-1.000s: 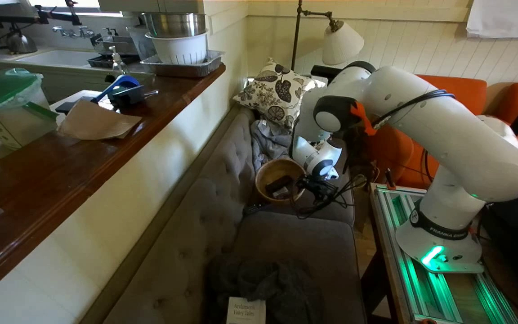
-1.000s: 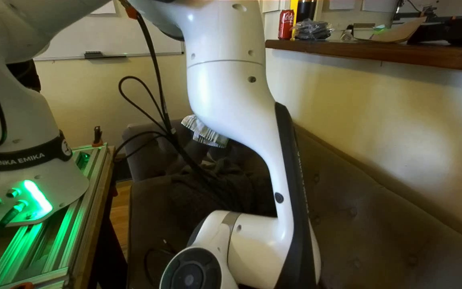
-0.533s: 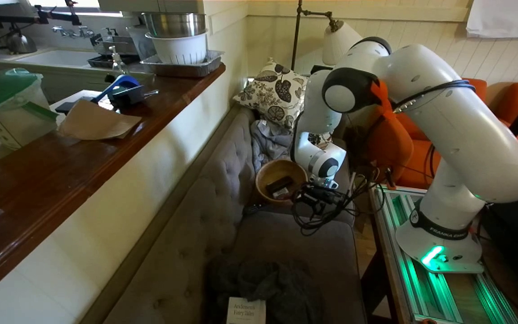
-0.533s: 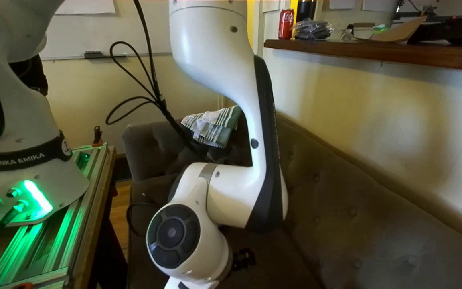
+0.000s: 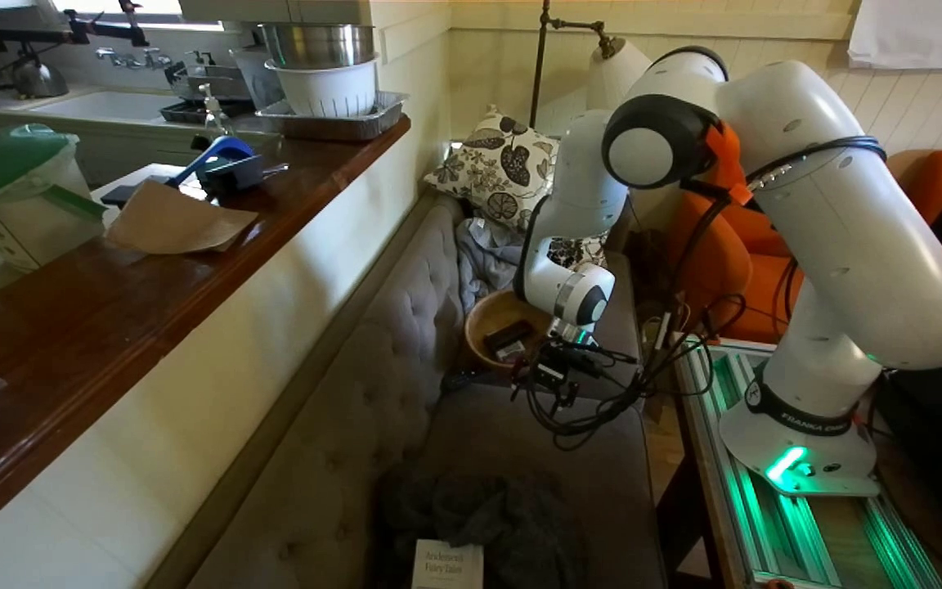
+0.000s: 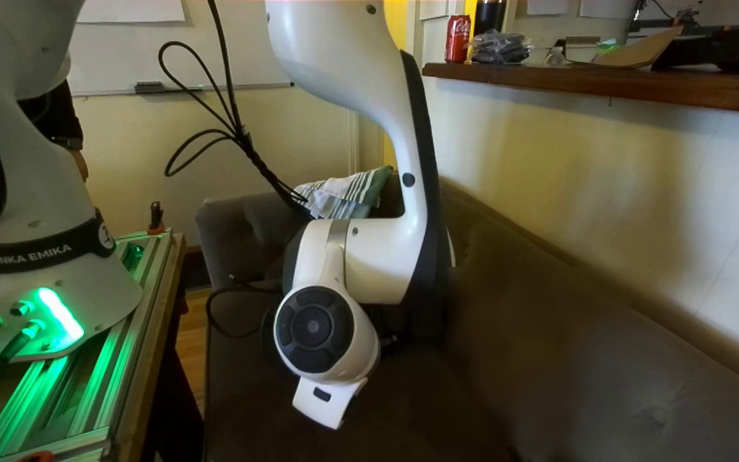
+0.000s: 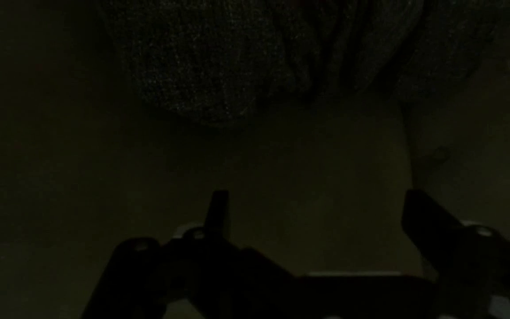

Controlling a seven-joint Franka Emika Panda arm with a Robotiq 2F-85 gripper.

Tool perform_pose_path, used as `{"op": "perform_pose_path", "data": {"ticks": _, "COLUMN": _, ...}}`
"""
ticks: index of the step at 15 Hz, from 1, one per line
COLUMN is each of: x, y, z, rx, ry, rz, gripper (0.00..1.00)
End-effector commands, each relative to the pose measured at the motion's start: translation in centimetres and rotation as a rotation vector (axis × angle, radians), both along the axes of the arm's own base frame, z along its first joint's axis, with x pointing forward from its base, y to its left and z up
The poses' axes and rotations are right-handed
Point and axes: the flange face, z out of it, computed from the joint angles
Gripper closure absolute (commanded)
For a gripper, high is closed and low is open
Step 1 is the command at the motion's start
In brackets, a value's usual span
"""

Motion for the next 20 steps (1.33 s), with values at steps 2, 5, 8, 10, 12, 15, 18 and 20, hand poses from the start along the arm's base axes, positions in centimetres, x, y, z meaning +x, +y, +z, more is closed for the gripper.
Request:
{"op": "perform_pose_path", "data": {"ticks": 2, "x": -0.1, "y": -0.1, "z": 0.0, "rx": 0.001, "ry": 0.002, "rz": 0.000, "gripper": 0.00}}
{"op": "perform_pose_path", "data": {"ticks": 5, "x": 1.2, "y": 1.0, "z": -0.2, "rx": -0.058, "ry": -0.004, "rz": -0.040, "gripper": 0.00}}
{"op": "perform_pose_path", "data": {"ticks": 8, "x": 2.1, "y": 4.3, "z": -0.1, "rx": -0.038, "ry": -0.004, "rz": 0.029, "gripper": 0.00}}
{"op": "perform_pose_path", "data": {"ticks": 10, "x": 1.9, "y": 6.8, "z": -0.2, "rx": -0.056, "ry": 0.006, "rz": 0.173, "gripper": 0.00}}
{"op": "perform_pose_path", "data": {"ticks": 12, "x": 1.3, "y": 9.2, "z": 0.1, "rx": -0.061, "ry": 0.001, "rz": 0.282, "gripper": 0.00}}
{"op": "perform_pose_path", "data": {"ticks": 15, "x": 0.3, "y": 11.8, "z": 0.5, "rx": -0.074, "ry": -0.014, "rz": 0.446, "gripper": 0.00}}
{"op": "perform_pose_path", "data": {"ticks": 18, "x": 0.2, "y": 12.9, "z": 1.0, "rx": -0.078, "ry": -0.050, "rz": 0.604, "gripper": 0.00}}
{"op": "perform_pose_path", "data": {"ticks": 20, "x": 0.5, "y": 12.8, "z": -0.4, "rx": -0.073, "ry": -0.029, "rz": 0.548, "gripper": 0.00}}
